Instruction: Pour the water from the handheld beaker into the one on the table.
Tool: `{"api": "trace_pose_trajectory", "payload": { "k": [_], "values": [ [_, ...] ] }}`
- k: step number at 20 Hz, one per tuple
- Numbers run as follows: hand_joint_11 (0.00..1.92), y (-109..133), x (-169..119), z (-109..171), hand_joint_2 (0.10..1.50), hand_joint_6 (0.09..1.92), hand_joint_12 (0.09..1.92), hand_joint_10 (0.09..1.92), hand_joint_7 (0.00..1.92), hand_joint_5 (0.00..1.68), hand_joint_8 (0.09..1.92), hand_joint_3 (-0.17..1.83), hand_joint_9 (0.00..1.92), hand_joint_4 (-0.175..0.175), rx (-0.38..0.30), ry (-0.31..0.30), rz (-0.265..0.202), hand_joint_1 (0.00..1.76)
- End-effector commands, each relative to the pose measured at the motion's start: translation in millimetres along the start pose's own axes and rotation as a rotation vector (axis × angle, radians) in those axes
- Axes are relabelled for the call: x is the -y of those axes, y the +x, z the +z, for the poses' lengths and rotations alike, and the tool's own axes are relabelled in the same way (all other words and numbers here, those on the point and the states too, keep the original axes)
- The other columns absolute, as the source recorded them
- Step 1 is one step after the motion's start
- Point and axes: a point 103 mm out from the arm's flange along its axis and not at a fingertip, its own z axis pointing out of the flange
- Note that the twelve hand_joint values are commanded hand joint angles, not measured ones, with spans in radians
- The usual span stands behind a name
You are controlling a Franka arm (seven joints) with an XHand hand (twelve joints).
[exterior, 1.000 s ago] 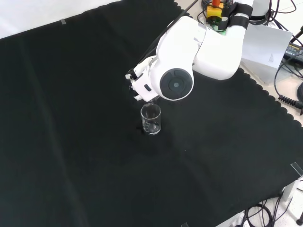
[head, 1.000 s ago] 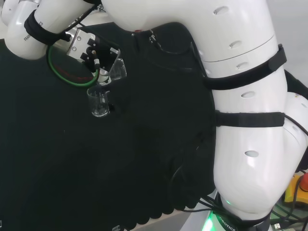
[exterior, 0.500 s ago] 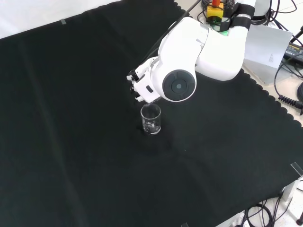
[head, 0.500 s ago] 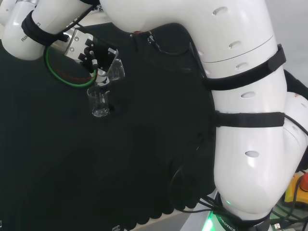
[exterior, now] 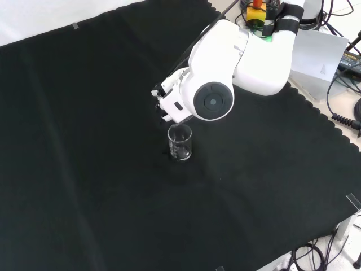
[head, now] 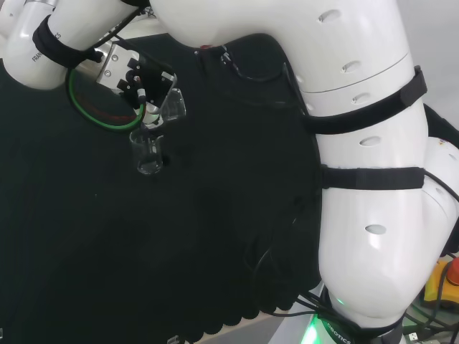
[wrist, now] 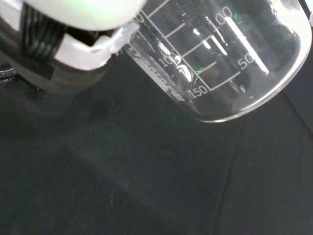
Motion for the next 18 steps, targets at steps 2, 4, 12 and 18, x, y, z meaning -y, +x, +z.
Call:
{"api": "trace_pose_trajectory", "payload": {
  "k": [2, 4, 12, 18],
  "values": [
    [1.23, -3, 2, -2, 0.71, 0.67, 0.81, 0.09, 1.62, 1.26, 0.09, 0.58, 1.55, 0.175, -0.065, -0.003, -0.002, 1.12],
    [1.23, -7, 3, -3, 0.71, 0.67, 0.81, 0.09, 1.62, 1.26, 0.09, 0.58, 1.55, 0.175, -0.108, -0.014, -0.002, 1.12],
    [1.23, -27, 5, 6, 0.71, 0.67, 0.81, 0.09, 1.62, 1.26, 0.09, 0.58, 1.55, 0.175, -0.319, -0.092, 0.003, 1.12],
    [1.23, -40, 2, 21, 0.71, 0.67, 0.81, 0.09, 1.62, 1.25, 0.09, 0.58, 1.55, 0.175, -0.437, -0.105, 0.007, 1.12]
  ]
}}
